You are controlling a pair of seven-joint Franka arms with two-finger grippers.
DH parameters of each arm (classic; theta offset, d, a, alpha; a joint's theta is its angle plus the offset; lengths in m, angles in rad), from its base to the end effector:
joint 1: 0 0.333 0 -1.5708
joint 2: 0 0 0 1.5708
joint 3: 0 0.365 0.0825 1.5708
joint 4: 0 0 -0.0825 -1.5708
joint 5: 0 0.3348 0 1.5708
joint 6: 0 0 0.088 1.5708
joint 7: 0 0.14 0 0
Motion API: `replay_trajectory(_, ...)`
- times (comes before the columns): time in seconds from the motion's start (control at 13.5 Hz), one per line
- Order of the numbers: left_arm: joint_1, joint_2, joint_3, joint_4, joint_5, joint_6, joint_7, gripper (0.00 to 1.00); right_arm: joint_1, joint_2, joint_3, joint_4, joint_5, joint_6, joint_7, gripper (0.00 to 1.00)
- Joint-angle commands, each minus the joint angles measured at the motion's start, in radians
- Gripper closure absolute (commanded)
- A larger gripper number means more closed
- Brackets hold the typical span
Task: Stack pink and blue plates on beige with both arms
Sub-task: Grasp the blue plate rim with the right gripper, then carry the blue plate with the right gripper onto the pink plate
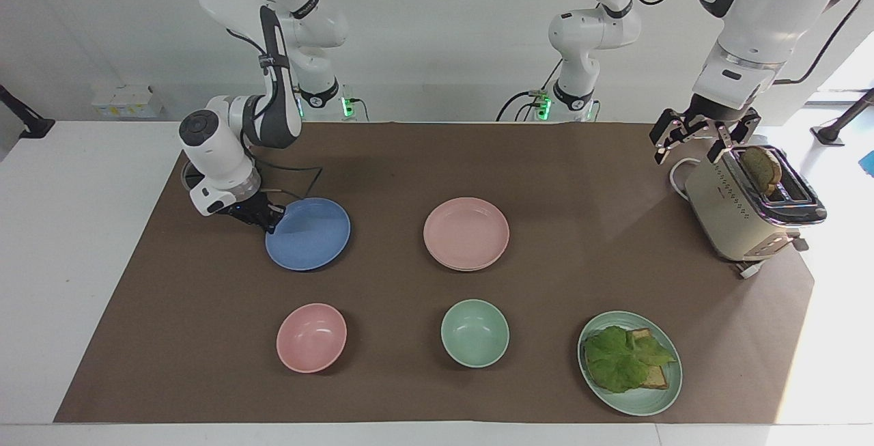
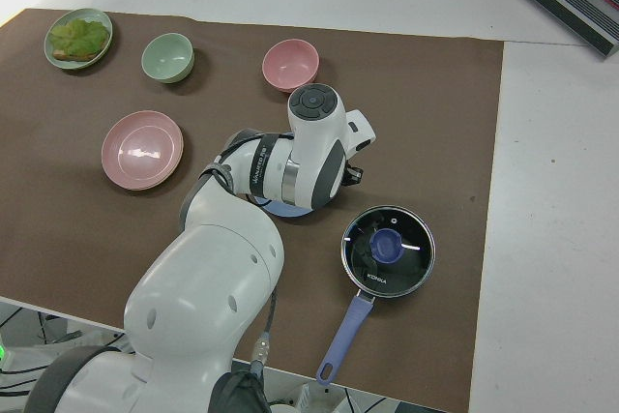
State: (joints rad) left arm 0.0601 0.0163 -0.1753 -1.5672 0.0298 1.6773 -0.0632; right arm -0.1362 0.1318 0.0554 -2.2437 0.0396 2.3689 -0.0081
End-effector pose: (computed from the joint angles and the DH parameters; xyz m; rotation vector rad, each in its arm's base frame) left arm 0.5220 -0.0556 0.6439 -3.1184 0.0836 -0.1500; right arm 0.5068 -0.0401 0.3595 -3.1025 0.1577 0.0077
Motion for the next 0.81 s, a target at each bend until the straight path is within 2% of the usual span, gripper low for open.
replay_trajectory(0.0,0.011,-0.009,-0.003,0.003,-0.013,-0.016,0.003,0.00,0.007,-0.020,0.011,0.002,0.028,0.007,-0.035,1.00)
replay_trajectory(0.22,0.011,-0.009,-0.003,0.001,-0.013,-0.016,0.005,0.00,0.053,-0.060,0.018,0.042,0.114,-0.031,-0.033,1.00)
replay_trajectory(0.44,0.011,-0.009,-0.003,0.001,-0.013,-0.016,0.005,0.00,0.078,-0.104,0.026,0.110,0.128,-0.120,-0.030,1.00)
replay_trajectory(0.59,0.011,-0.009,-0.003,0.001,-0.013,-0.016,0.005,0.00,0.096,-0.127,0.035,0.157,0.181,-0.167,-0.032,1.00)
replay_trajectory(0.74,0.011,-0.009,-0.003,0.001,-0.013,-0.016,0.003,0.00,0.112,-0.158,0.058,0.185,0.187,-0.178,-0.027,1.00)
